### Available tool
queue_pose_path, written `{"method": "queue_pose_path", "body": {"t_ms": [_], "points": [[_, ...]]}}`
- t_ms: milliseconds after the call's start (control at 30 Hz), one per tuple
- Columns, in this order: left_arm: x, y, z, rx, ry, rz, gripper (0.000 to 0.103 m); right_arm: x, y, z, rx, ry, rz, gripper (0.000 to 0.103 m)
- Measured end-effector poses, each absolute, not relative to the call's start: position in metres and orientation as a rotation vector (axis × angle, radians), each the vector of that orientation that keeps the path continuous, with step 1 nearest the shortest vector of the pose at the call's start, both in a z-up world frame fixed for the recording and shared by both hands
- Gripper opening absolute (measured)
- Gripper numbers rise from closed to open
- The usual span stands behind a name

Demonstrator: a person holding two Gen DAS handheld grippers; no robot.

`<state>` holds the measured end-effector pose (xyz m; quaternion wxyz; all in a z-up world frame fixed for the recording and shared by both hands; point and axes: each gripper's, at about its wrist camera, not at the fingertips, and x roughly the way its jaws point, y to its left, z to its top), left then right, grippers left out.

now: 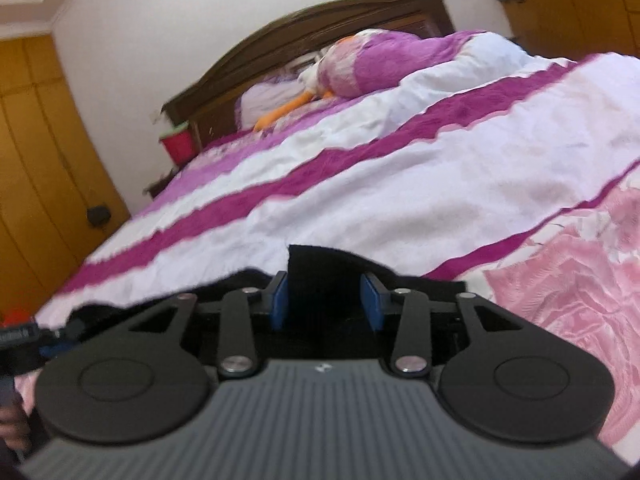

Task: Fold small clothes
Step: 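Fold the held hem toward the collar with both grippers and release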

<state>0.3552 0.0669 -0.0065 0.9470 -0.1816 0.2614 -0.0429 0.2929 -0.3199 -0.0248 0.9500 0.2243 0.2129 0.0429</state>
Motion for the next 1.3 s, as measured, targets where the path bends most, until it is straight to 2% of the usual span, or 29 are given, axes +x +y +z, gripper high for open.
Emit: {"method": "queue_pose_path", "body": {"t_ms": [100, 233, 333, 500, 600, 800, 1067, 1300], "points": [[0.348, 0.069, 0.001, -0.366, 0.503, -0.091, 0.045, 0.281, -0.328, -0.017, 0.492, 0.371, 0.07, 0.048], [0.339, 0.067, 0.01, -0.348, 0.466, -0.076, 0.045, 0.269, -0.329, -0.009, 0.459, 0.348, 0.065, 0.048], [0.34, 0.06, 0.009, -0.313, 0.476, -0.097, 0.045, 0.27, -0.319, -0.007, 0.383, 0.381, 0.158, 0.048], [0.359, 0.052, -0.019, -0.253, 0.595, -0.04, 0.045, 0.289, -0.298, -0.019, 0.206, 0.481, 0.109, 0.046], [0.365, 0.056, -0.038, -0.264, 0.625, -0.032, 0.045, 0.301, -0.299, -0.037, 0.195, 0.54, 0.069, 0.044], [0.369, 0.047, -0.042, -0.207, 0.631, -0.023, 0.045, 0.302, -0.299, -0.046, 0.196, 0.552, 0.06, 0.044], [0.352, 0.05, -0.02, -0.187, 0.66, -0.029, 0.045, 0.294, -0.309, -0.035, 0.279, 0.536, 0.065, 0.045], [0.312, 0.065, 0.006, -0.16, 0.682, -0.015, 0.045, 0.249, -0.327, -0.015, 0.316, 0.514, 0.032, 0.046]]}}
